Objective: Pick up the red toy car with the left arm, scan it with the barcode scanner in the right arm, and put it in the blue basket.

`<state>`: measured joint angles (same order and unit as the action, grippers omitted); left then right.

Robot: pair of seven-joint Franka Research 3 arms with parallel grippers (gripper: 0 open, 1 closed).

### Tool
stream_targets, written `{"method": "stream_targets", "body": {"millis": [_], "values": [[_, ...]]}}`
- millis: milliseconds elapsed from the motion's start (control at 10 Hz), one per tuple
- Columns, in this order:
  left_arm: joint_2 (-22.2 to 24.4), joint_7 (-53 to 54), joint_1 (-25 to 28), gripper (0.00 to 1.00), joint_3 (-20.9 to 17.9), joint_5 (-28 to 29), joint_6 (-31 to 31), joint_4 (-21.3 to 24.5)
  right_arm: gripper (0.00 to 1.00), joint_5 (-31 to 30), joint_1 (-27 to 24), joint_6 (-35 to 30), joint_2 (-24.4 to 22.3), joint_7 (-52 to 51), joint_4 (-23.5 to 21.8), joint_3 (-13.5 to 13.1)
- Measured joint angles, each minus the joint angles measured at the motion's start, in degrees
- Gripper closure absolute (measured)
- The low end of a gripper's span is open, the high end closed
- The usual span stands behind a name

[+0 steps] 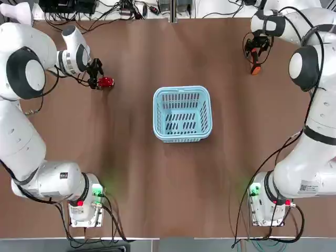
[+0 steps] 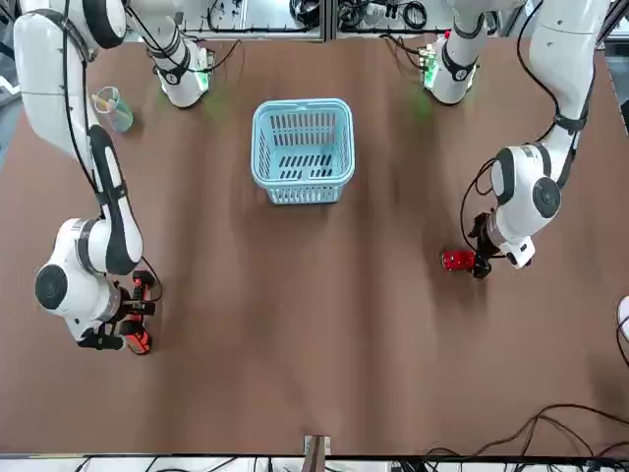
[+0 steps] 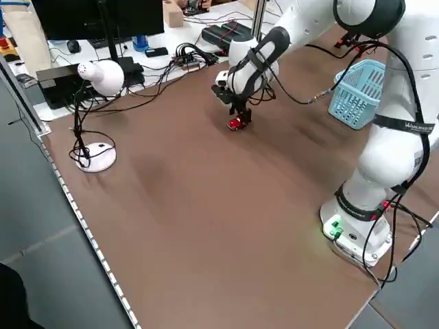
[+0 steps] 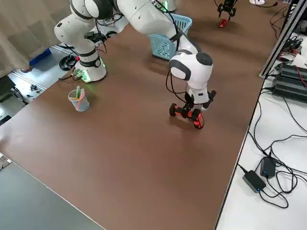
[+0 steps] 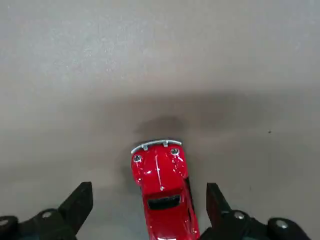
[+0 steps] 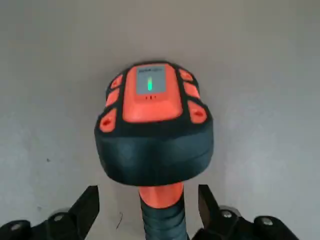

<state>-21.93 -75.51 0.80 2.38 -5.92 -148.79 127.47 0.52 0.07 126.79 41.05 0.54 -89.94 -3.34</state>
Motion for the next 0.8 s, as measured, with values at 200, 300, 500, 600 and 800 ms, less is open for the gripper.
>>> {"method": "stream_targets", "body": {"millis": [200, 300, 500, 600, 800], "values": [[-0.9, 0.0, 0.0, 0.00, 0.1, 0.0, -0.6, 0.0, 0.15, 0.0, 0.0, 0.0, 0.0, 0.0, -0.6, 0.0], [-1.5, 0.0, -0.2, 0.00, 0.1, 0.0, -0.8, -0.1, 0.17, 0.0, 0.0, 0.0, 0.0, 0.0, -0.7, 0.0], [-2.3, -0.3, -1.1, 0.03, 0.2, -0.1, -1.2, -0.7, 0.18, 0.0, 0.0, -1.3, -0.2, -0.1, -0.8, 0.0], [-2.4, -0.5, -1.3, 0.06, 0.3, -0.3, -1.2, -1.1, 0.18, 0.0, 0.0, -1.9, -0.5, -0.1, -0.8, 0.0], [-2.5, -0.5, -1.4, 0.28, 0.4, -0.8, -1.5, -1.3, 0.20, 0.0, 0.0, -2.1, -0.9, -0.1, -0.8, 0.0]]}}
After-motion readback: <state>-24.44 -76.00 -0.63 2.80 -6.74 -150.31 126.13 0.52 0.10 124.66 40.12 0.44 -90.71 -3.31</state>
